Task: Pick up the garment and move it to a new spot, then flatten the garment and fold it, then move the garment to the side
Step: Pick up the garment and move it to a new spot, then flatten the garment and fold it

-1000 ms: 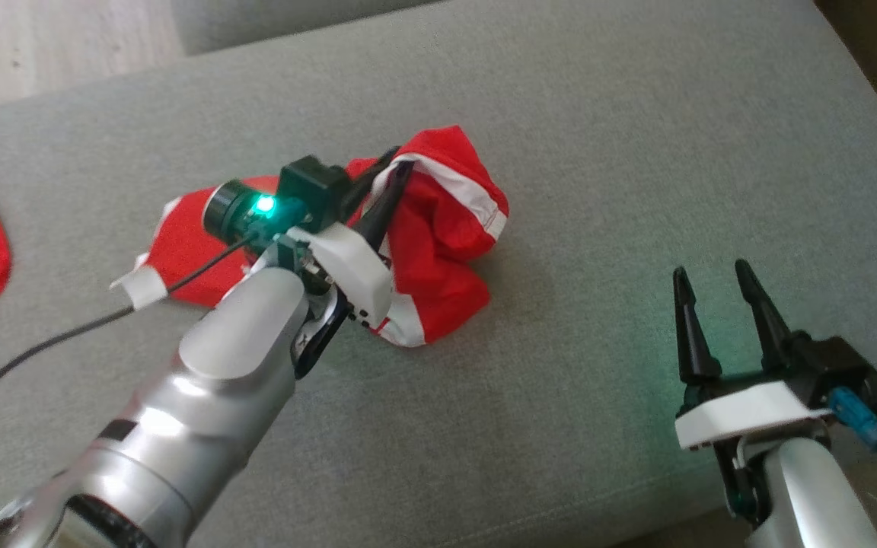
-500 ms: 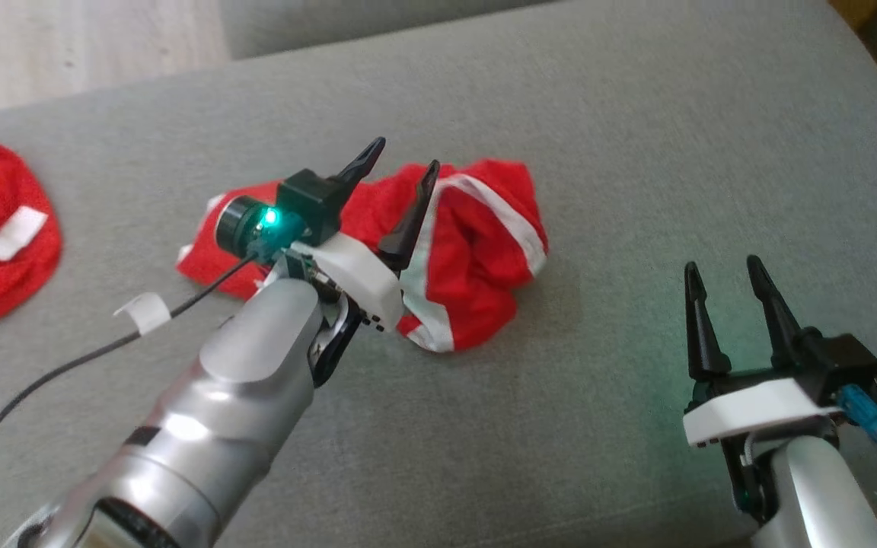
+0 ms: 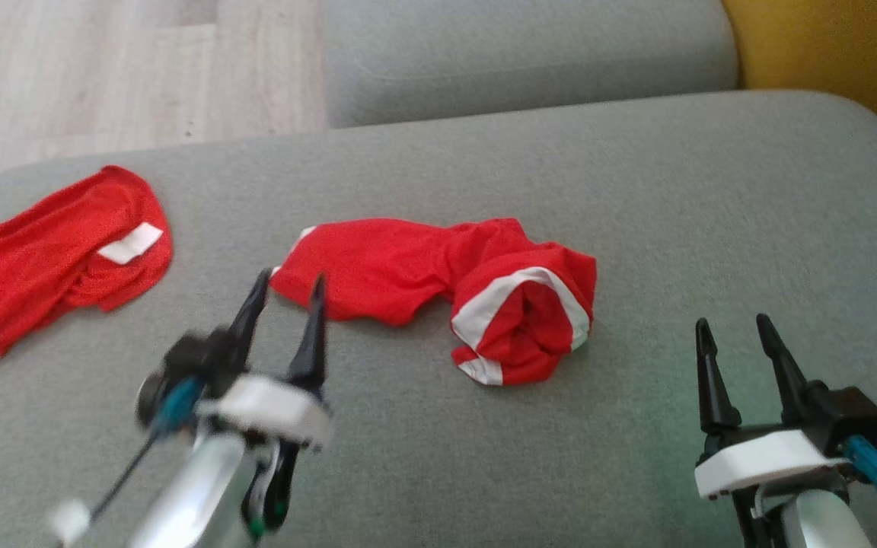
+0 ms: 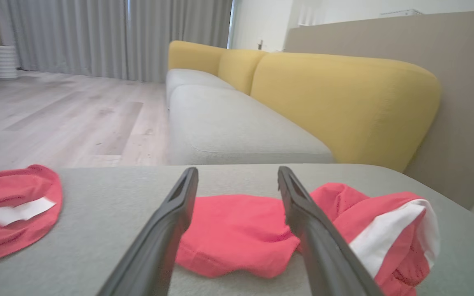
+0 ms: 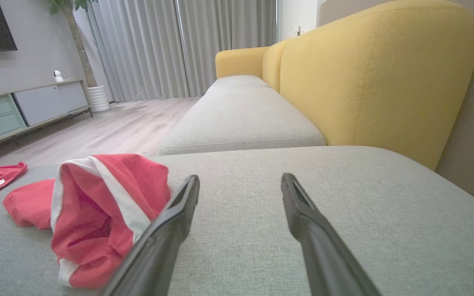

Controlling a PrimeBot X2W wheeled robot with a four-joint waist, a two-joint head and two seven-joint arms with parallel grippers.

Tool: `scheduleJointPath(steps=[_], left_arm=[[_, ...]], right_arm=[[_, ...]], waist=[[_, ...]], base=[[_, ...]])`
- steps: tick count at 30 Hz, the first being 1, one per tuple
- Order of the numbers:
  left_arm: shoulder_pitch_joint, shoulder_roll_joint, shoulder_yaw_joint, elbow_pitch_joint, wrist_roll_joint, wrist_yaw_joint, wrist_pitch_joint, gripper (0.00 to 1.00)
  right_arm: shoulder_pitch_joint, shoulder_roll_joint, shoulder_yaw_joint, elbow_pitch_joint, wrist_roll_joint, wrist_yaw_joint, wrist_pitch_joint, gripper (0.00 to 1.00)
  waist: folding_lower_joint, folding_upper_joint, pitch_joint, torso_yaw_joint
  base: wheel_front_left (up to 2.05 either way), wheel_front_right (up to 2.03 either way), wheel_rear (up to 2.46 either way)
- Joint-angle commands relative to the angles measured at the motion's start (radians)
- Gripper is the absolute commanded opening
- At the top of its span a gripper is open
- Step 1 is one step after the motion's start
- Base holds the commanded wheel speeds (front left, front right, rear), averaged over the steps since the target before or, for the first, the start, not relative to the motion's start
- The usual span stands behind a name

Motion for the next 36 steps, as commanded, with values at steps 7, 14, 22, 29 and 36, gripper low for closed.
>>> scheduleJointPath(steps=[7, 14, 22, 29, 36], left_arm=[[0.187, 0.039, 0.165, -0.186, 0.061, 0.061, -0.011, 1.00], [0.351, 0.016, 0.263, -0.280, 0.105, 0.074, -0.011, 1.00], [0.403, -0.010, 0.301, -0.300, 0.128, 0.048, -0.011, 1.00], [0.405, -0.021, 0.316, -0.286, 0.144, 0.030, -0.011, 1.00], [0.400, -0.028, 0.321, -0.271, 0.154, 0.018, -0.011, 1.00]], right_arm=[[0.002, -0.005, 0.028, -0.043, 0.004, 0.008, -0.011, 1.00], [0.033, -0.005, 0.025, -0.054, 0.014, 0.008, -0.011, 1.00], [0.047, -0.005, 0.026, -0.055, 0.027, 0.008, -0.011, 1.00], [0.041, -0.005, 0.027, -0.053, 0.029, 0.008, -0.011, 1.00], [0.038, -0.005, 0.026, -0.056, 0.027, 0.008, -0.011, 1.00]], waist=[[0.0002, 0.0000, -0.036, 0.041], [0.0002, 0.0000, -0.041, 0.059], [0.0002, 0.0000, -0.040, 0.064], [0.0002, 0.0000, -0.042, 0.059], [0.0002, 0.0000, -0.041, 0.060]], base=[[0.00, 0.00, 0.00], [0.00, 0.00, 0.00], [0.00, 0.00, 0.00], [0.00, 0.00, 0.00], [0.00, 0.00, 0.00]])
